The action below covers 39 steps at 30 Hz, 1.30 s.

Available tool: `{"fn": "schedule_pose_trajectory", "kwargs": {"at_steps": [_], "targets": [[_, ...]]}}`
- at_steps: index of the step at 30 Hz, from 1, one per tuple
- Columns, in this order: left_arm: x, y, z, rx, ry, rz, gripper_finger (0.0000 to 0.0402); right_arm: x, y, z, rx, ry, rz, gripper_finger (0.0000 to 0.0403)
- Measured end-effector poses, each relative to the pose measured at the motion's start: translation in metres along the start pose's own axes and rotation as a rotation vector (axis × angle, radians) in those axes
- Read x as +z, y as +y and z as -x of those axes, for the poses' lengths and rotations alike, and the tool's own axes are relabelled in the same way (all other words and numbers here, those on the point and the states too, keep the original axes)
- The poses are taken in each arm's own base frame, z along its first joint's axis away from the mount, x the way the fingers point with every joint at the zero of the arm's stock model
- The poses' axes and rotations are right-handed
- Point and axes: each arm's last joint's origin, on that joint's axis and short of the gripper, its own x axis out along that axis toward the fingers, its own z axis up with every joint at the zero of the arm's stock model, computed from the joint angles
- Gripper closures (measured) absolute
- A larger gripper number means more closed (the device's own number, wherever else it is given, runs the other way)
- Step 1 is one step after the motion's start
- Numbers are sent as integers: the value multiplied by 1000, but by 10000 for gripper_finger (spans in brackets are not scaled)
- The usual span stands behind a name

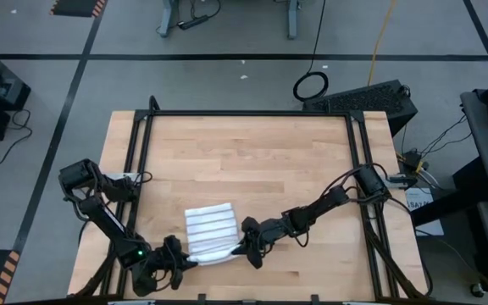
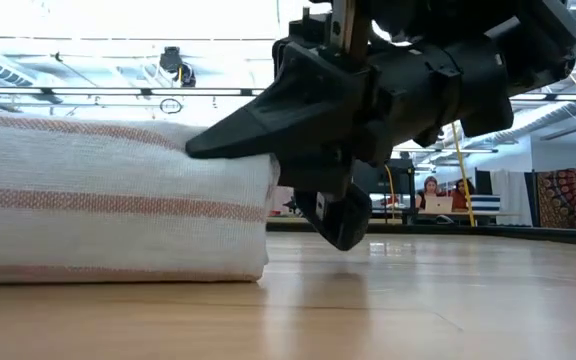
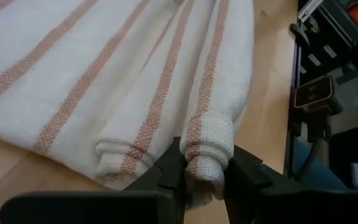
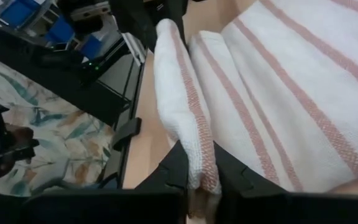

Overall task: Roll towel
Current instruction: Roll the white towel

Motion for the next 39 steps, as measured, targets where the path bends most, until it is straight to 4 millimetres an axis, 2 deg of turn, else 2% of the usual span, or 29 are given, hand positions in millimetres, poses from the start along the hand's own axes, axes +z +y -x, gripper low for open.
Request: {"fn": "schedule_pose_trajectory", "kwargs": {"at_steps": [9,18,22,27,32,36,39], "targets": [[1,-6,1,-46,-41,-120,314,-3,3,0,25,21,0,377],[3,-6,1,-35,-105,-246,203,-3,3,0,24,23,-23,378],[1,-7,2,-39,-97,-304,169,-2,2,0,23,19,-44,378],[1,-14,7,-47,-112,-437,160,-1,2,0,21,15,-51,378],[14,-25,17,-25,-222,-548,159,-1,1,0,11,3,-68,378],[21,-34,14,-29,-238,-633,158,0,1,0,2,-6,-77,378],[24,-33,8,-14,-235,-654,147,1,0,0,1,-9,-79,378]]}}
